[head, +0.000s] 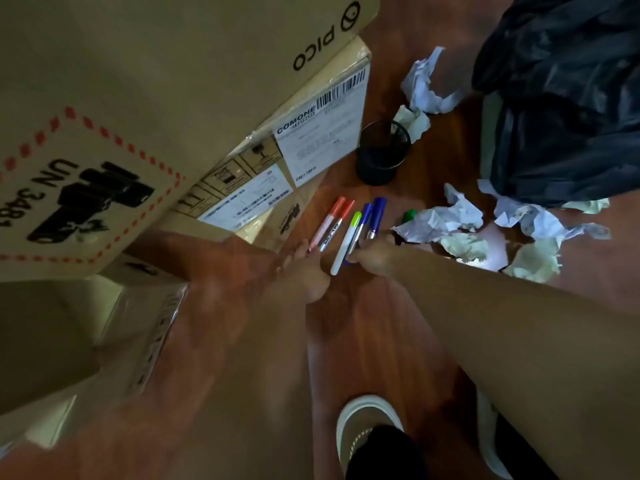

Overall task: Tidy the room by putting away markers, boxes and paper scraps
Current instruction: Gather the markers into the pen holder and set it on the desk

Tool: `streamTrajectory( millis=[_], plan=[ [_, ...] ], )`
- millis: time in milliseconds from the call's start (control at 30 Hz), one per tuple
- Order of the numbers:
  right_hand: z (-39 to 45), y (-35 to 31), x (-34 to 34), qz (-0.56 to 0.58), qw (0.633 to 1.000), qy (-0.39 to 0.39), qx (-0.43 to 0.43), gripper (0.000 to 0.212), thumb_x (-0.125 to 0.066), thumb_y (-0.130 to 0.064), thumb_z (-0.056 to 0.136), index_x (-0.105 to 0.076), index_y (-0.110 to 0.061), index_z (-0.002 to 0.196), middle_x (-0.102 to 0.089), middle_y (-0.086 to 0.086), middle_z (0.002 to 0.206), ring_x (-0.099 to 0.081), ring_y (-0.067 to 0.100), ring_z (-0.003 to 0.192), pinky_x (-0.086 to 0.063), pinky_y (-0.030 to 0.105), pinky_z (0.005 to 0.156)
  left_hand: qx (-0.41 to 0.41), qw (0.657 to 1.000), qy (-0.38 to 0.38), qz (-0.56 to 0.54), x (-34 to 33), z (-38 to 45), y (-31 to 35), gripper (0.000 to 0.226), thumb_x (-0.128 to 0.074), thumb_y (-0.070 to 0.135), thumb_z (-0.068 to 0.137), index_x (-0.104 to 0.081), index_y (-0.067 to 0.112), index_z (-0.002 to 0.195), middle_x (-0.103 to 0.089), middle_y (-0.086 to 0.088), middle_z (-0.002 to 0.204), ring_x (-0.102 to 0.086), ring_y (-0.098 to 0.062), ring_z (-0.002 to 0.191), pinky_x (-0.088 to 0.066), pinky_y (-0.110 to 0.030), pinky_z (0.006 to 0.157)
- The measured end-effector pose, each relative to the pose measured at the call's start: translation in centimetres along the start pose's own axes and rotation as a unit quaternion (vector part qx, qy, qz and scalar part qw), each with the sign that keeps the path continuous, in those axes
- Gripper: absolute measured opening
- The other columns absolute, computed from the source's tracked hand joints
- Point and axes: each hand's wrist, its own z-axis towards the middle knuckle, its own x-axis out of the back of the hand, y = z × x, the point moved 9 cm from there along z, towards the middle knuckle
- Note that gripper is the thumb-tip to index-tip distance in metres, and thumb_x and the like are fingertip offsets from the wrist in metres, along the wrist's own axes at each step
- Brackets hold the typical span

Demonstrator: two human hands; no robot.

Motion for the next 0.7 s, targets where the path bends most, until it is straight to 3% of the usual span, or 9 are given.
streamTrajectory(
  millis=[100, 167, 200, 300, 367, 433, 533, 633, 700],
  plan=[
    [1.1, 1.0, -1.0, -0.022, 0.998, -0.047, -0.018, 0.039, -0.054, -0.039, 0.090, -0.026, -0.033, 0.063, -0.025, -0.004, 0.074, -0.037, 0.022, 0.111, -0.036, 0.017, 0.079, -0.003, 1.000, -0.005, 0.008, -0.5, 0.3, 0.2, 0.070, -0.049, 0.028, 0.094, -0.016, 0.034, 0.156, 0.004, 0.006, 0.164, -0.005, -0.030, 0.150, -0.012, -0.046, 0.122],
    [1.8, 1.1, -0.4, -0.002, 1.000, -0.016, 0.000, 0.021, -0.063, -0.048, 0.065, -0.049, -0.033, 0.064, -0.040, 0.002, 0.078, -0.051, 0.025, 0.103, -0.041, 0.018, 0.073, 0.004, 1.000, 0.017, -0.016, -0.7, 0.7, 0.0, 0.061, -0.050, 0.025, 0.094, -0.031, 0.026, 0.152, -0.006, 0.001, 0.161, -0.020, -0.031, 0.144, -0.020, -0.042, 0.120],
    [2.1, 1.5, 0.1, 0.020, 1.000, 0.011, 0.008, 0.025, -0.065, -0.045, 0.059, -0.060, -0.028, 0.077, -0.049, 0.007, 0.086, -0.058, 0.028, 0.099, -0.049, 0.029, 0.075, -0.003, 0.999, 0.043, -0.030, -0.3, 0.9, 0.2, 0.053, -0.050, 0.023, 0.094, -0.043, 0.020, 0.146, -0.017, -0.004, 0.156, -0.032, -0.031, 0.138, -0.027, -0.040, 0.117],
    [1.0, 1.9, 0.9, 0.065, 0.998, 0.017, 0.001, 0.046, -0.063, -0.031, 0.085, -0.061, -0.005, 0.122, -0.059, 0.012, 0.119, -0.058, 0.030, 0.111, -0.048, 0.037, 0.095, -0.033, 0.983, 0.170, -0.055, 2.2, 0.2, 1.0, 0.029, -0.053, 0.017, 0.095, -0.071, 0.012, 0.117, -0.055, -0.013, 0.128, -0.061, -0.028, 0.110, -0.047, -0.037, 0.101],
    [0.5, 2.2, 2.2, 0.096, 0.994, 0.049, 0.027, 0.029, -0.060, -0.022, 0.091, -0.069, -0.008, 0.115, -0.068, 0.013, 0.113, -0.064, 0.030, 0.105, -0.051, 0.038, 0.095, -0.025, 0.968, 0.229, -0.102, 3.6, -1.2, 1.1, 0.018, -0.061, 0.016, 0.091, -0.078, 0.015, 0.098, -0.070, -0.009, 0.109, -0.068, -0.024, 0.095, -0.053, -0.035, 0.091],
    [-0.8, 2.3, 3.8, 0.144, 0.983, 0.098, 0.058, 0.022, -0.061, -0.013, 0.090, -0.073, -0.013, 0.109, -0.072, 0.009, 0.096, -0.069, 0.023, 0.082, -0.058, 0.029, 0.077, -0.001, 0.946, 0.247, -0.208, 4.1, -2.6, 0.5, 0.009, -0.070, 0.012, 0.085, -0.077, 0.016, 0.088, -0.075, -0.004, 0.095, -0.070, -0.020, 0.087, -0.056, -0.033, 0.086],
    [-2.3, 2.7, 4.9, 0.245, 0.962, 0.109, 0.057, 0.035, -0.066, -0.002, 0.084, -0.061, -0.019, 0.114, -0.067, 0.012, 0.100, -0.064, 0.022, 0.069, -0.051, 0.022, 0.049, 0.045, 0.910, 0.201, -0.360, 3.2, -4.2, 0.0, 0.027, -0.076, 0.009, 0.081, -0.059, 0.016, 0.100, -0.070, -0.003, 0.093, -0.069, -0.020, 0.085, -0.057, -0.039, 0.085],
    [-3.9, 1.7, 5.8, 0.317, 0.946, 0.045, 0.056, 0.061, -0.064, 0.013, 0.076, -0.041, -0.021, 0.121, -0.058, 0.019, 0.104, -0.063, 0.029, 0.069, -0.053, 0.036, 0.052, 0.012, 0.893, 0.104, -0.438, 2.7, -5.1, 2.1, 0.048, -0.073, 0.001, 0.082, -0.047, 0.023, 0.117, -0.062, 0.002, 0.094, -0.066, -0.019, 0.089, -0.057, -0.042, 0.088],
    [-4.9, 0.9, 7.5, 0.285, 0.954, 0.045, 0.077, 0.063, -0.065, 0.016, 0.071, -0.042, -0.018, 0.119, -0.056, 0.022, 0.097, -0.063, 0.030, 0.072, -0.057, 0.047, 0.061, -0.054, 0.901, 0.091, -0.421, 3.7, -5.1, 4.4, 0.039, -0.070, -0.004, 0.082, -0.061, 0.021, 0.110, -0.063, 0.002, 0.091, -0.065, -0.023, 0.093, -0.055, -0.038, 0.089]
  ],
)
